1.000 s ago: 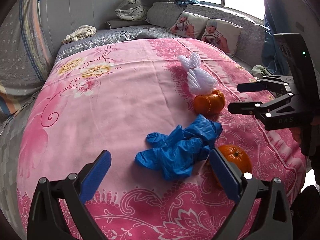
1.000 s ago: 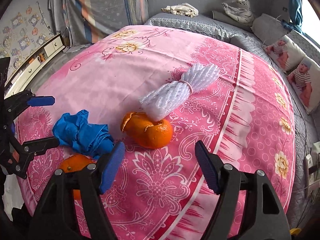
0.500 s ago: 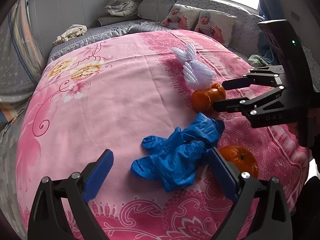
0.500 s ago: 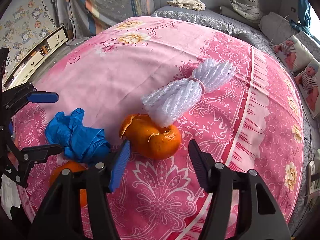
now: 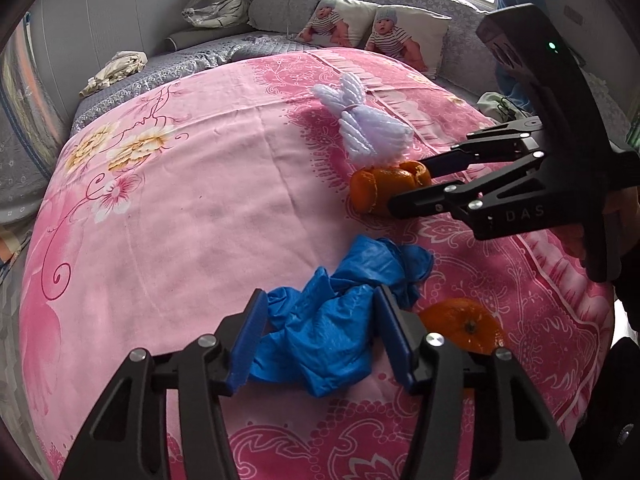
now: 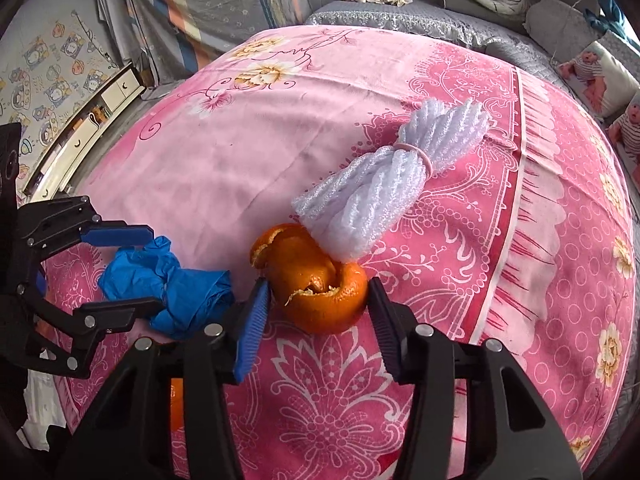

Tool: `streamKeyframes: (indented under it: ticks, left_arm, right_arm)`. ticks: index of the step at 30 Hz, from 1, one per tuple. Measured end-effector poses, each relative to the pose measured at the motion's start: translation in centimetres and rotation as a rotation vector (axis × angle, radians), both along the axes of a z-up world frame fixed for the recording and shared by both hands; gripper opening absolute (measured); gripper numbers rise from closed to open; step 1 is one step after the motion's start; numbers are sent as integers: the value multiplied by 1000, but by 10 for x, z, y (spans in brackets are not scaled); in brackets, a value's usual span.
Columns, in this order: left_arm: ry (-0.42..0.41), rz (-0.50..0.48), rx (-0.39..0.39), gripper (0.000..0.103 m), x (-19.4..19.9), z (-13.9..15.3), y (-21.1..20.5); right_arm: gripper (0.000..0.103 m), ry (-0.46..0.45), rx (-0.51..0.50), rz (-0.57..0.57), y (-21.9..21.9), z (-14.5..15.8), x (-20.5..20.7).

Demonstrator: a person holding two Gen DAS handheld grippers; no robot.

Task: Collect trash
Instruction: 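Grasp the orange peel with the right gripper while the left grasps the blue gloves, then carry the orange peel and blue gloves in both grippers over the bin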

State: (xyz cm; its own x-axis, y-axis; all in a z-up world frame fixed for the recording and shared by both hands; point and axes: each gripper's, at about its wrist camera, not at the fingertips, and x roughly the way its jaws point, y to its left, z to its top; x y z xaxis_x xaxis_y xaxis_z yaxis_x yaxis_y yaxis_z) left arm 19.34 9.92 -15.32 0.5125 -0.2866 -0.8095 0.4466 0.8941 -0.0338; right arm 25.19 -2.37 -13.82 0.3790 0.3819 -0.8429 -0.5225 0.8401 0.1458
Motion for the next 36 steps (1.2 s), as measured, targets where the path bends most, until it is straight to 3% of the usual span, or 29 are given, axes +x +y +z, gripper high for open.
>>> streamKeyframes:
  ticks: [8, 16, 26, 36]
  left_arm:
    - [5, -24, 36, 50, -2, -2, -9]
    - [6, -35, 56, 25, -1, -1, -18]
    - [-8, 58, 21, 22, 3, 10, 3]
    - [-41, 150, -26, 22, 0, 27, 27]
  right_arm:
    - [40, 1, 19, -16, -2, 2, 0]
    - [37, -12, 22, -52, -9, 5, -1]
    - [35, -41, 25, -125, -33, 13, 1]
    - [35, -74, 59, -240, -86, 28, -9]
